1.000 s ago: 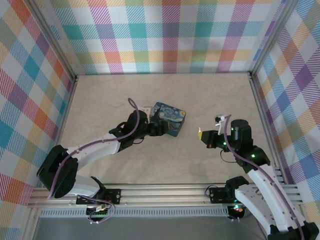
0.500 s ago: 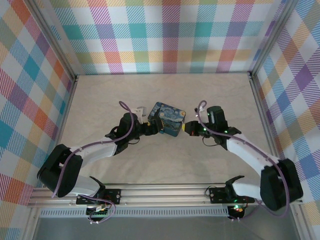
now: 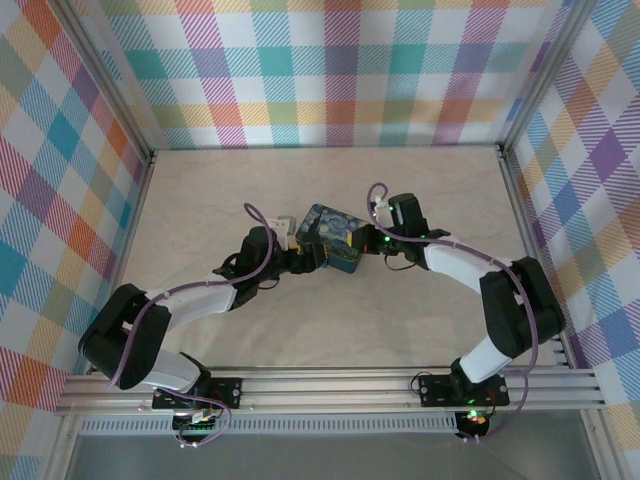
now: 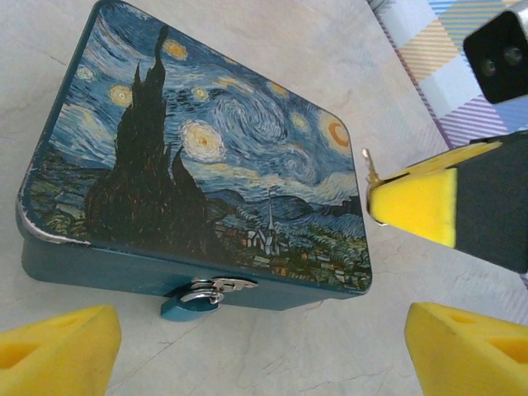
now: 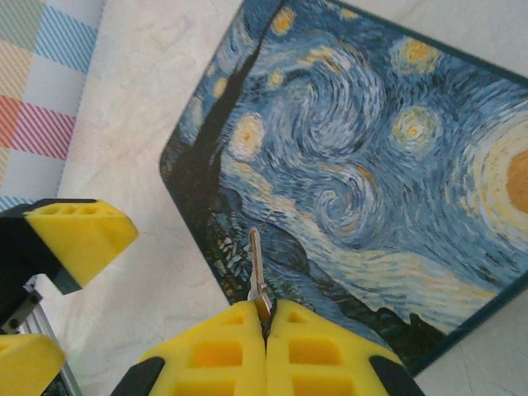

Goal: Unlock the padlock with the key

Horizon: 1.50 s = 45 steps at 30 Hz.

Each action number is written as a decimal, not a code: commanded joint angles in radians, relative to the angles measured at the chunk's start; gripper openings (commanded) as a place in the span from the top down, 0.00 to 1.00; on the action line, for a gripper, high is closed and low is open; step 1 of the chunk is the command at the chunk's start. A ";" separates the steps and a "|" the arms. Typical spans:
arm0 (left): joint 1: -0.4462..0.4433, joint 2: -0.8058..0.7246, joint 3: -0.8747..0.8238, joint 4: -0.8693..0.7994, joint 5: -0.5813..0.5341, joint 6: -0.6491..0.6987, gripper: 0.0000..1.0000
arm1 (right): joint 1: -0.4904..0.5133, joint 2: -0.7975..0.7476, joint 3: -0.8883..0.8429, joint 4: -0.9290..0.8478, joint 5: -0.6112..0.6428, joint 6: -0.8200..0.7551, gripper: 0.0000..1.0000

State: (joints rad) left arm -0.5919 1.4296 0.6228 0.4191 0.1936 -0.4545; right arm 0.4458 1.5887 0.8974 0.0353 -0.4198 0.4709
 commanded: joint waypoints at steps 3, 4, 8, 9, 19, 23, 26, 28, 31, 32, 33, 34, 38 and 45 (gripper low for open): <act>0.007 0.030 0.000 0.012 0.016 0.061 0.13 | 0.014 0.044 0.035 -0.058 0.029 -0.047 1.00; 0.008 0.038 0.003 0.012 0.020 0.069 0.14 | 0.015 0.050 0.034 -0.068 0.036 -0.050 1.00; 0.003 0.083 0.022 0.013 0.035 0.100 0.18 | 0.016 0.067 0.028 -0.119 0.075 -0.069 1.00; 0.002 0.093 0.025 0.015 0.036 0.107 0.18 | 0.016 0.070 0.028 -0.129 0.083 -0.073 1.00; -0.001 0.216 0.085 0.015 0.058 0.211 0.26 | 0.016 0.089 0.011 -0.155 0.101 -0.088 1.00; -0.003 0.263 0.100 0.044 0.077 0.215 0.29 | 0.016 0.086 0.005 -0.153 0.104 -0.088 1.00; -0.005 0.295 0.100 0.068 0.078 0.215 0.33 | 0.016 0.082 0.002 -0.154 0.111 -0.089 1.00; -0.006 0.309 0.100 0.080 0.077 0.215 0.35 | 0.016 0.080 0.001 -0.154 0.111 -0.089 1.00; -0.008 0.330 0.103 0.084 0.073 0.222 0.36 | 0.015 0.077 0.001 -0.153 0.112 -0.088 1.00; -0.009 0.337 0.106 0.086 0.073 0.223 0.37 | 0.016 0.076 0.000 -0.151 0.114 -0.088 1.00; -0.009 0.342 0.105 0.087 0.075 0.223 0.37 | 0.015 0.076 0.000 -0.150 0.117 -0.088 1.00; -0.011 0.347 0.107 0.092 0.076 0.222 0.38 | 0.016 0.074 -0.002 -0.150 0.117 -0.087 1.00; -0.014 0.369 0.110 0.114 0.073 0.215 0.38 | 0.016 0.072 -0.001 -0.150 0.118 -0.086 1.00; -0.016 0.402 0.134 0.124 0.081 0.209 0.41 | 0.016 0.068 -0.005 -0.149 0.124 -0.084 1.00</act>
State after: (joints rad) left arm -0.5991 1.7973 0.7258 0.5022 0.2527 -0.2604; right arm 0.4591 1.6375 0.9234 -0.0296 -0.3553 0.4026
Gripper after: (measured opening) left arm 0.590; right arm 0.049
